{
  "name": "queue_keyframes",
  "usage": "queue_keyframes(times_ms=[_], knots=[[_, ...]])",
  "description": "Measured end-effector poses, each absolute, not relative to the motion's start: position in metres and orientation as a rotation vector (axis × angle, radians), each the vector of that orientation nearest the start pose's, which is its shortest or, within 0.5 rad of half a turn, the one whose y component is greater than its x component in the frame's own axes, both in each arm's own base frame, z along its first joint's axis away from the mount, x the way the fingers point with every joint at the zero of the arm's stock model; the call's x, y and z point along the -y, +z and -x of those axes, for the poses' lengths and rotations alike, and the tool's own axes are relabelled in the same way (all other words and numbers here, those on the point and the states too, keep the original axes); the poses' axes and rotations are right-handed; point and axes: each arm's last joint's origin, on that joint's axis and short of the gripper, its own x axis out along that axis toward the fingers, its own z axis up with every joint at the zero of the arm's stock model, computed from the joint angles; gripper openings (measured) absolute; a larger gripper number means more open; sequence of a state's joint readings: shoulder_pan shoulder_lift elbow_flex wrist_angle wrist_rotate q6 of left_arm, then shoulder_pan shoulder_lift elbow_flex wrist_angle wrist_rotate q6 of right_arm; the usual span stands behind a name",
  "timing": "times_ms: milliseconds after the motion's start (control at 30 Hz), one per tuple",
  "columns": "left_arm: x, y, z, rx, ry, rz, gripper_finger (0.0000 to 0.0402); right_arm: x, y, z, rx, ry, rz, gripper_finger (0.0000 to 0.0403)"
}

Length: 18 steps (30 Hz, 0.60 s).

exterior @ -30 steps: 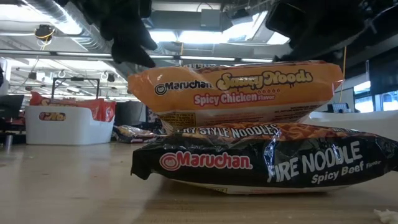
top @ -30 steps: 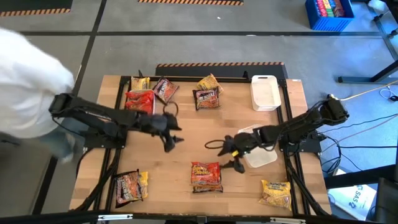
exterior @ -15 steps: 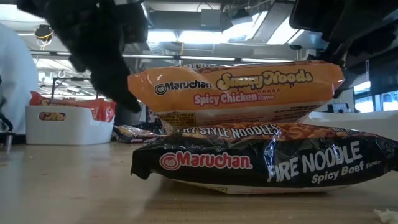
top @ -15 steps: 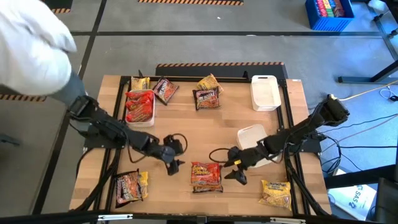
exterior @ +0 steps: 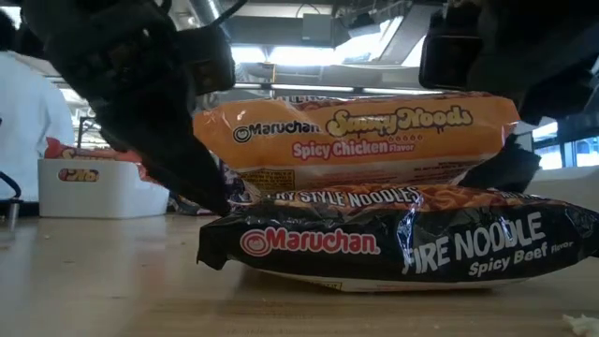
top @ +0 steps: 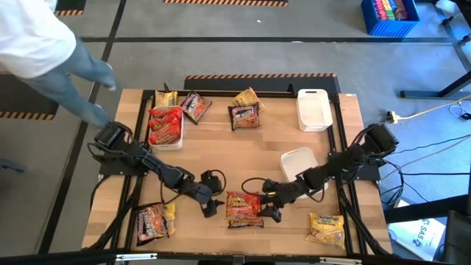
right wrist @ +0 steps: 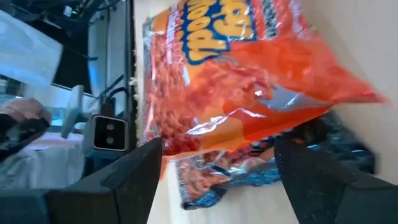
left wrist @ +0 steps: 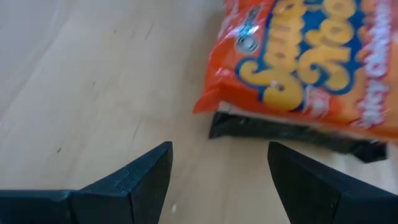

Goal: Sort Maruchan noodles
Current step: Put the orange noodle into the left white bin

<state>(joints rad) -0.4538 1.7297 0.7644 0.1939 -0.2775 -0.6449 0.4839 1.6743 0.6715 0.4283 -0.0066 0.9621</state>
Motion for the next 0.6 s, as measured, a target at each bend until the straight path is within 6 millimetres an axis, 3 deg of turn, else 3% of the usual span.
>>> queue_keyframes(times_ms=[233, 600], knots=[[0.133, 0.126, -0.301, -0.674, 0.048, 0.340, 0.0257, -0.147, 0.136, -0.279, -0.704, 0.178, -0.792, 0.0287], [0.139, 0.136, -0.313, -0.635, 0.009, 0.316, 0.0257, -0.145, 0.140, -0.282, -0.613, 0.123, -0.761, 0.0287]])
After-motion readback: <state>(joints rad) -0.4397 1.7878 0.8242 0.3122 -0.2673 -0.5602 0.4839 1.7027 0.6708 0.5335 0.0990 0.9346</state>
